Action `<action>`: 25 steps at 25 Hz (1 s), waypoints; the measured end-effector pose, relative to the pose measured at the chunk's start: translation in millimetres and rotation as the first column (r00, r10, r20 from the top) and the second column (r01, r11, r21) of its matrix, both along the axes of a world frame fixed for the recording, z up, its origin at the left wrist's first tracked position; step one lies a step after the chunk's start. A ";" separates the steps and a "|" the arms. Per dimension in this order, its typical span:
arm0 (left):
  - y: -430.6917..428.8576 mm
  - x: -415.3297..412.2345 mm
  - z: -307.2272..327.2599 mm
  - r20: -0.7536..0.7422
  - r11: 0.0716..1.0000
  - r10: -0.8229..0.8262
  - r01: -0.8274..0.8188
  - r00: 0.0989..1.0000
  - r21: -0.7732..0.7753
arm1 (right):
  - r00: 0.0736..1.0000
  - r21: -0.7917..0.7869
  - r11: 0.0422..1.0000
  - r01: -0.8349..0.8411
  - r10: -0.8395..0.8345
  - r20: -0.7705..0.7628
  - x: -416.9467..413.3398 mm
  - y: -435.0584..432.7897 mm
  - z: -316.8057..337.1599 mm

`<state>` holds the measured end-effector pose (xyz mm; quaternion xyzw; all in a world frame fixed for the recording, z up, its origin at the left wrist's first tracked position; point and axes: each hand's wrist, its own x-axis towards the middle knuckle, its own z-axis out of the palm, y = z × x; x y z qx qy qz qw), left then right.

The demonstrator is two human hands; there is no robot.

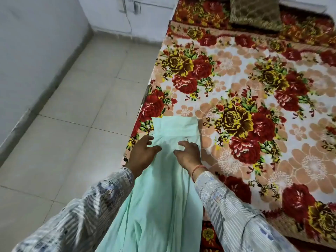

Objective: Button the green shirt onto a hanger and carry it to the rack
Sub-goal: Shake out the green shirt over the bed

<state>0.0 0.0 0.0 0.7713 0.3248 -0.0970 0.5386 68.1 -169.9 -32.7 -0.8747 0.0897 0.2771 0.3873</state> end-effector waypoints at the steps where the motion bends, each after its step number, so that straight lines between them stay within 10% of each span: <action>1: 4.6 2.8 -8.7 -0.011 0.996 -0.021 0.021 1.000 0.087 | 1.000 -0.054 0.998 -0.028 0.027 -0.013 3.9 2.8 -7.9; 7: 17.6 20.3 -47.3 -0.229 0.999 -0.014 0.024 0.973 0.040 | 0.966 0.085 0.962 0.260 -0.260 -0.004 6.3 11.2 -18.9; 11: 6.7 21.1 -33.8 -0.268 0.989 -0.019 -0.021 0.963 -0.145 | 0.844 0.340 0.775 0.533 -0.456 -0.283 -0.4 -0.6 -0.2; 15: -17.5 9.9 9.0 -0.099 0.947 -0.066 0.031 0.993 -0.320 | 0.824 0.420 0.745 0.518 -0.305 -0.477 -15.8 -13.3 41.0; 25: -55.5 -52.6 191.8 0.208 0.678 0.046 0.122 0.977 -0.725 | 0.951 0.750 0.610 0.255 -0.018 -0.309 -71.4 -82.0 250.6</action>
